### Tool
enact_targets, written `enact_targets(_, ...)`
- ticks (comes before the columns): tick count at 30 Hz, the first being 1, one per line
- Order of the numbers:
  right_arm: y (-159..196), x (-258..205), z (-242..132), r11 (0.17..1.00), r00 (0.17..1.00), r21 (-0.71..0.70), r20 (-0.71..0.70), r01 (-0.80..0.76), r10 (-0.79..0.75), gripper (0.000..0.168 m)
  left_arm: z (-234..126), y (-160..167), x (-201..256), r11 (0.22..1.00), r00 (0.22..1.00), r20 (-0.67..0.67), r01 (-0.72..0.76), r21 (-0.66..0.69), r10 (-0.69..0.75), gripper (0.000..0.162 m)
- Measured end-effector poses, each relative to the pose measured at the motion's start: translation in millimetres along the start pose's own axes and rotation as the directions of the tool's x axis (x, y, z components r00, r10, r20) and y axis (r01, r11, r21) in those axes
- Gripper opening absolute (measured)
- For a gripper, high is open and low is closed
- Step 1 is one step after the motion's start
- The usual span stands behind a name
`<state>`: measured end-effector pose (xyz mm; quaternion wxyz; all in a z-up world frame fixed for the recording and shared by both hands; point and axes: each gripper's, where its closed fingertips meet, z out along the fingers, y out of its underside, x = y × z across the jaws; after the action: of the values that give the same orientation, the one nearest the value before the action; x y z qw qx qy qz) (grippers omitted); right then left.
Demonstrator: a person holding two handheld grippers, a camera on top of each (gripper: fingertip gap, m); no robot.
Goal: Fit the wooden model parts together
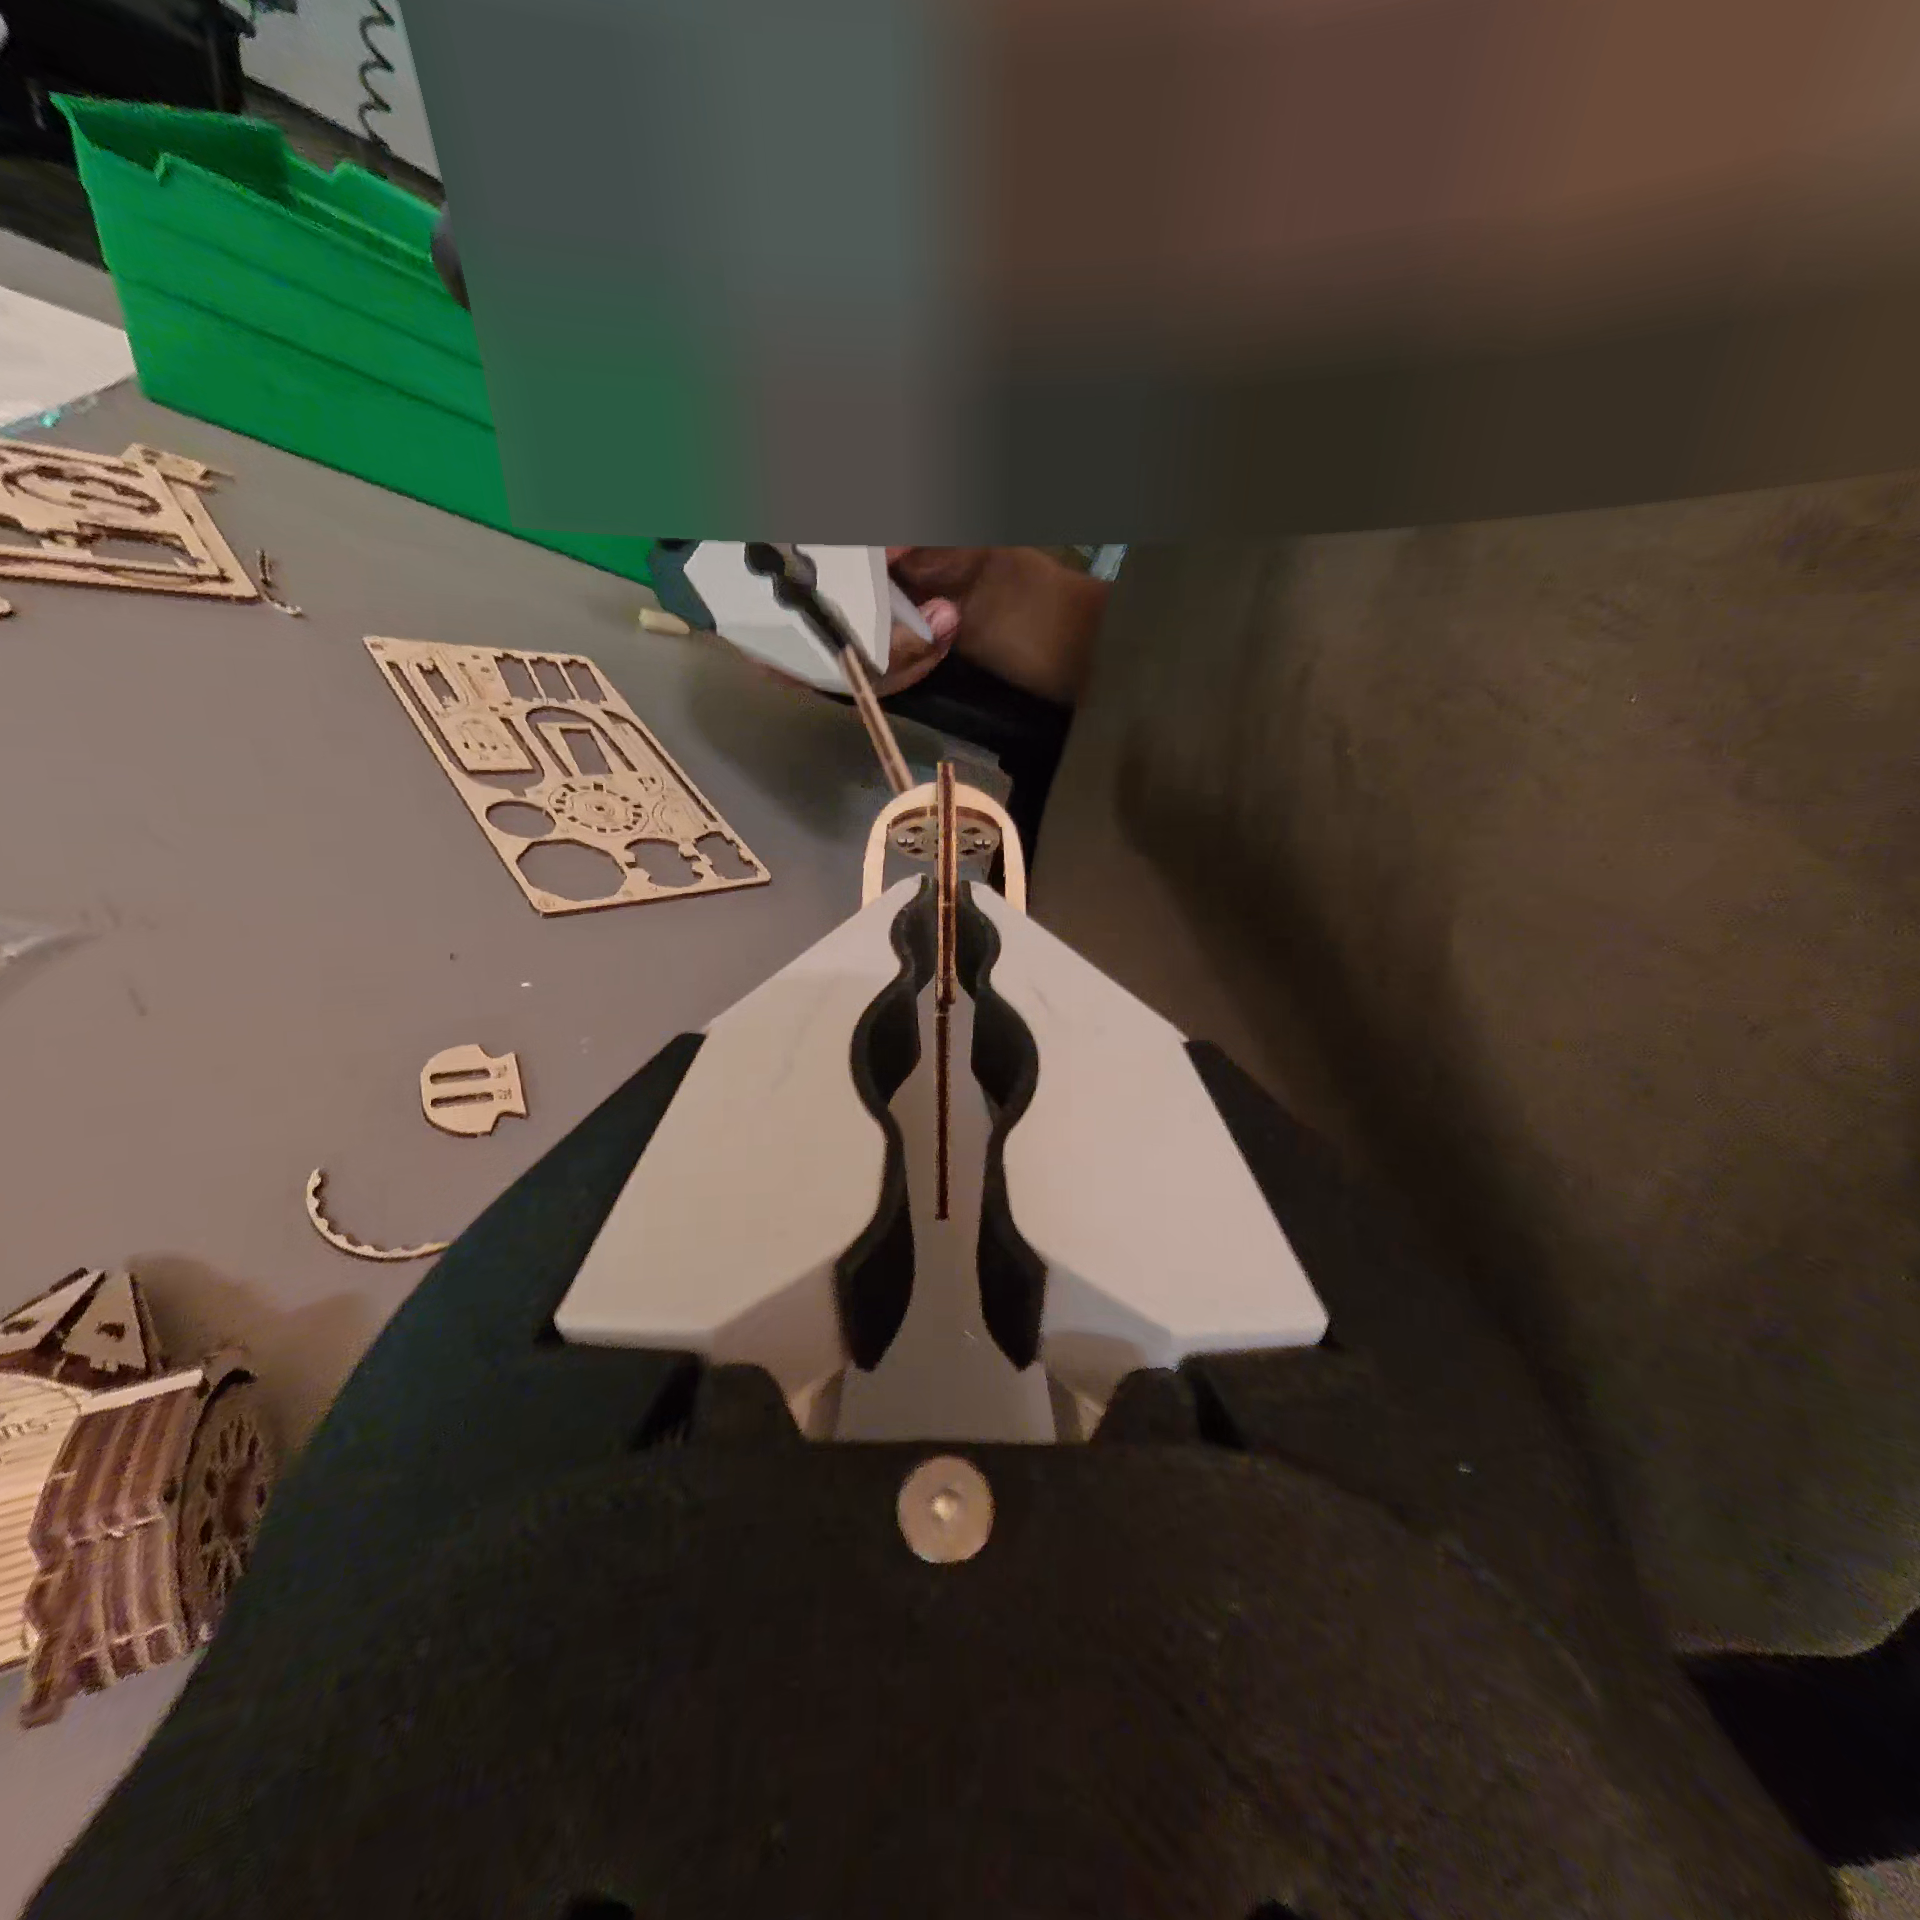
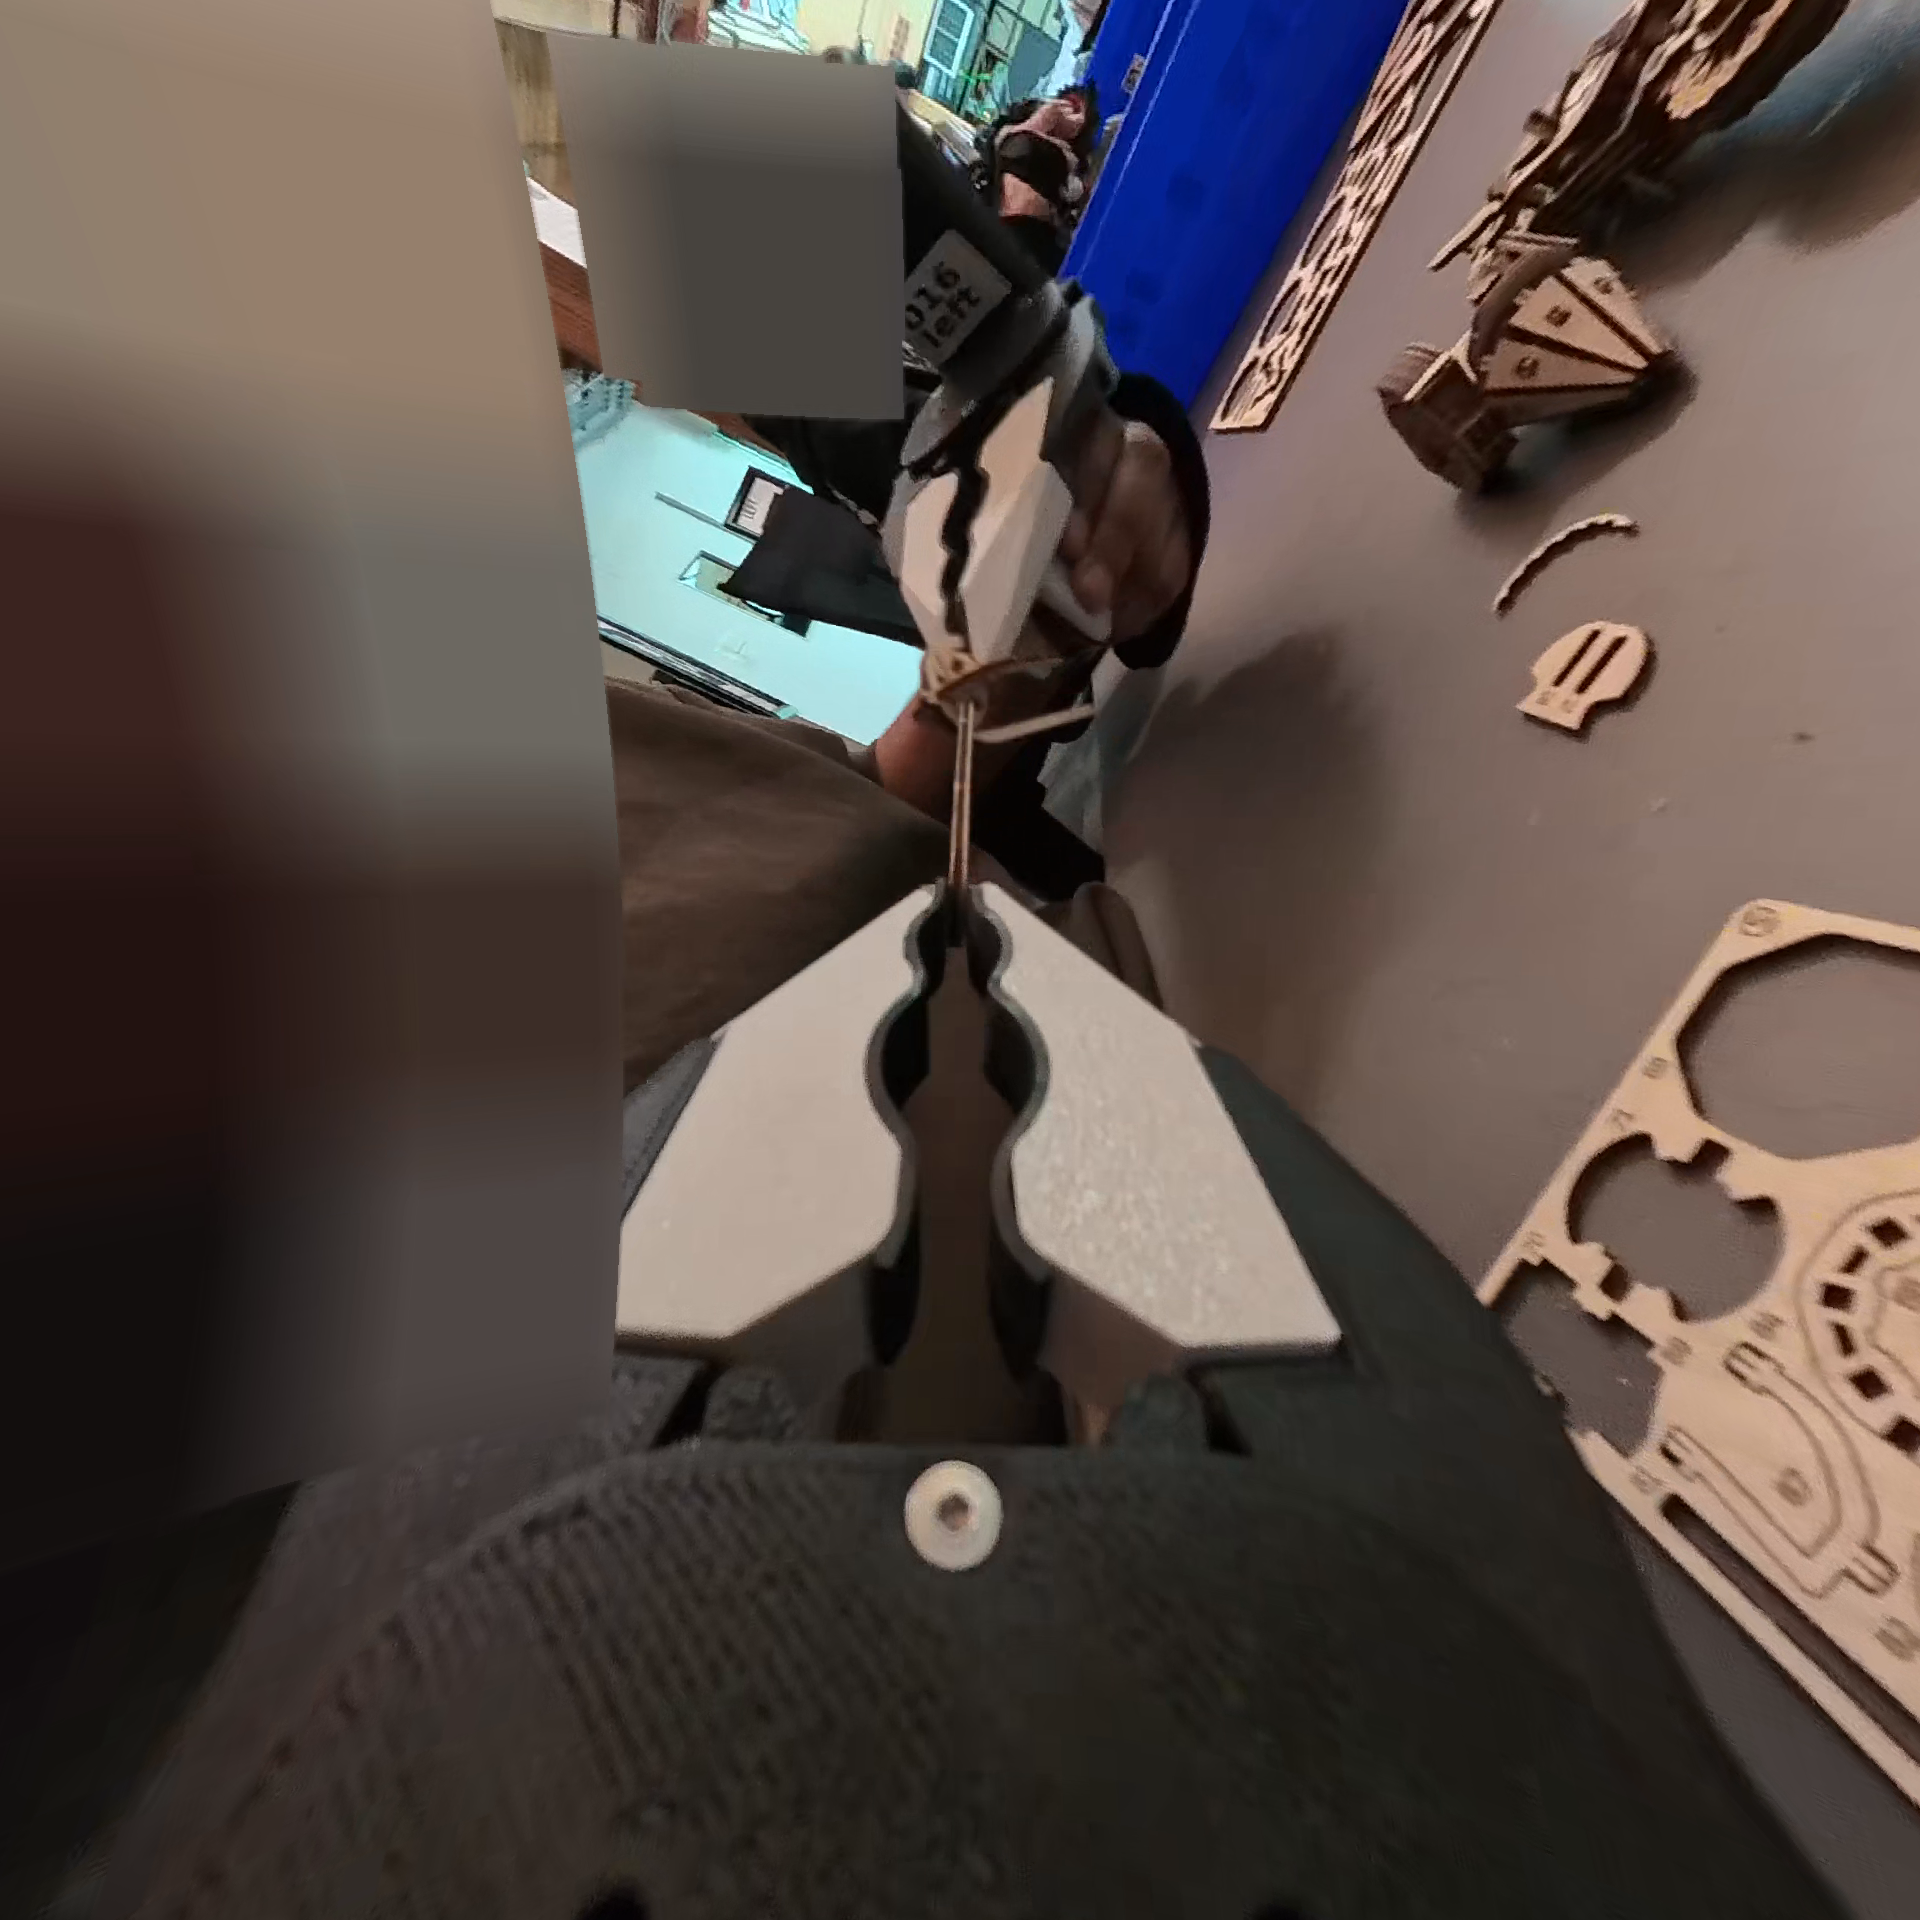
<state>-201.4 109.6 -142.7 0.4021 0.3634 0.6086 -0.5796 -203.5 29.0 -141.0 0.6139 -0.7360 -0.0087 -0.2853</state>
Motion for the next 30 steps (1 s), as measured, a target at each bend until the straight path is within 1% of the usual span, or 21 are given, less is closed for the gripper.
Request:
enact_targets(4,0,3,-2,1.000,1.000,0.005,-0.004,-0.014,0.014,0.001,4,5,-3,0.999,1.000,-0.010,0.024,-0.026,-0.024,0.000)
enact_targets(16,1,13,-4,1.000,0.998,0.002,-0.055,-0.016,0.016,0.000,1,6,-17,0.997,0.997,0.040,0.073,-0.021,-0.072,0.000)
enact_targets(21,7,22,0,0.999,0.994,-0.036,-0.111,-0.006,0.002,0.000,3,11,-21,0.991,0.991,0.047,0.125,-0.046,-0.123,0.000)
enact_targets(30,10,28,1,0.998,0.992,-0.050,-0.126,-0.024,0.017,0.001,5,21,-24,0.987,0.991,0.072,0.124,-0.102,-0.117,0.000)
